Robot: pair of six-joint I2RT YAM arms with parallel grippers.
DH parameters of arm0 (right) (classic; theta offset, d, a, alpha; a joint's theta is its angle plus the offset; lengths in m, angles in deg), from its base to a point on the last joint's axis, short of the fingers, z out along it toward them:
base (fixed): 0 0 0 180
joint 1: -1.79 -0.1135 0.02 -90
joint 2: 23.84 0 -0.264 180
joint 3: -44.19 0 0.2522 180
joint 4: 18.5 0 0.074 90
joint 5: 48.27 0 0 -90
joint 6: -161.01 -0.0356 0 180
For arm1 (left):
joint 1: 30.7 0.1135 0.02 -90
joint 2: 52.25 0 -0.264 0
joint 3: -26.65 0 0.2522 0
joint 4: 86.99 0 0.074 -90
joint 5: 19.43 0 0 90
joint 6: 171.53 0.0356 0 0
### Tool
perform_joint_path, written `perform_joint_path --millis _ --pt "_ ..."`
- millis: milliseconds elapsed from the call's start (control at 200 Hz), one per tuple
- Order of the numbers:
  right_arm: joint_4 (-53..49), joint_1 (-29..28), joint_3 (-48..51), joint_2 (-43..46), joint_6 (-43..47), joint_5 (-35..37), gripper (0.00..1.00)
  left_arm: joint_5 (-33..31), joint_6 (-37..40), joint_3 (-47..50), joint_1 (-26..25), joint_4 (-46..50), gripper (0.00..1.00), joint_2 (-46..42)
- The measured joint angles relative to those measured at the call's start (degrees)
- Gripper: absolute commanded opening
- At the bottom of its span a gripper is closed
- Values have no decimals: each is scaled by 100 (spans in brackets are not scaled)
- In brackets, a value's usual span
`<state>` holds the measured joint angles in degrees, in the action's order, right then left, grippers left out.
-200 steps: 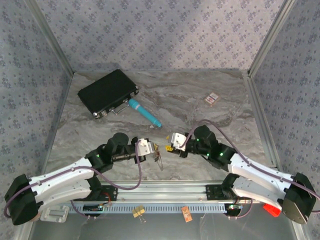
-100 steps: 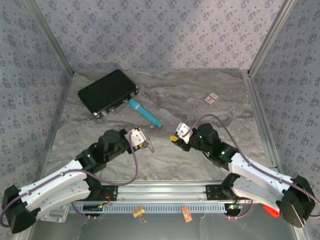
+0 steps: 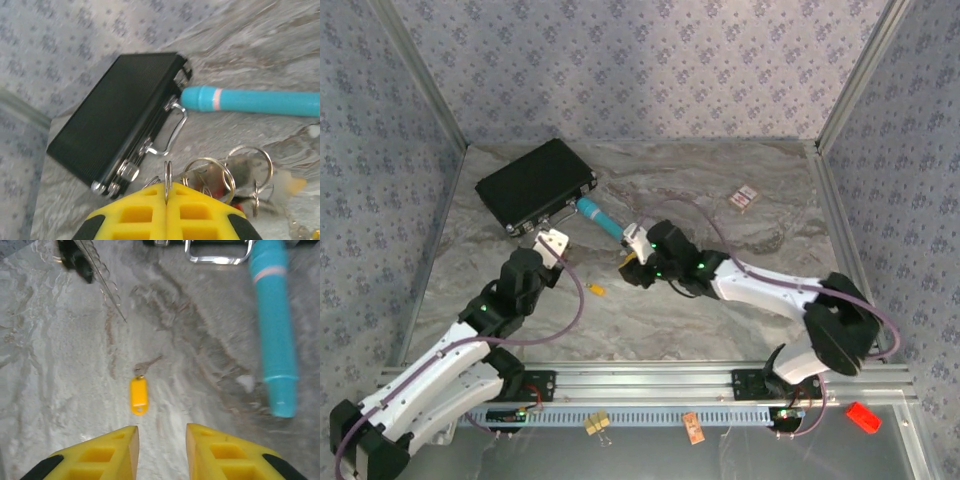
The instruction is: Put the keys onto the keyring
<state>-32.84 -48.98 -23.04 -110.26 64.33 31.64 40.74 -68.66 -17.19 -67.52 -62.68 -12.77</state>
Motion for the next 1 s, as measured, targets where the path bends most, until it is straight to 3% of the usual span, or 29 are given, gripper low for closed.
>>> perform_joint_path --millis 275,725,1004 --pt "-531 -94 -1093 -1624 -1012 -706 31 -243 -903 284 629 317 0 -168" --pt "-1178 -120 -2608 -3165 -1172 -1152 35 -243 -1298 326 647 391 0 -103" --pt "-1342 -118 -2916 -3539 -1134 -1248 30 -243 -1346 330 647 389 0 -103"
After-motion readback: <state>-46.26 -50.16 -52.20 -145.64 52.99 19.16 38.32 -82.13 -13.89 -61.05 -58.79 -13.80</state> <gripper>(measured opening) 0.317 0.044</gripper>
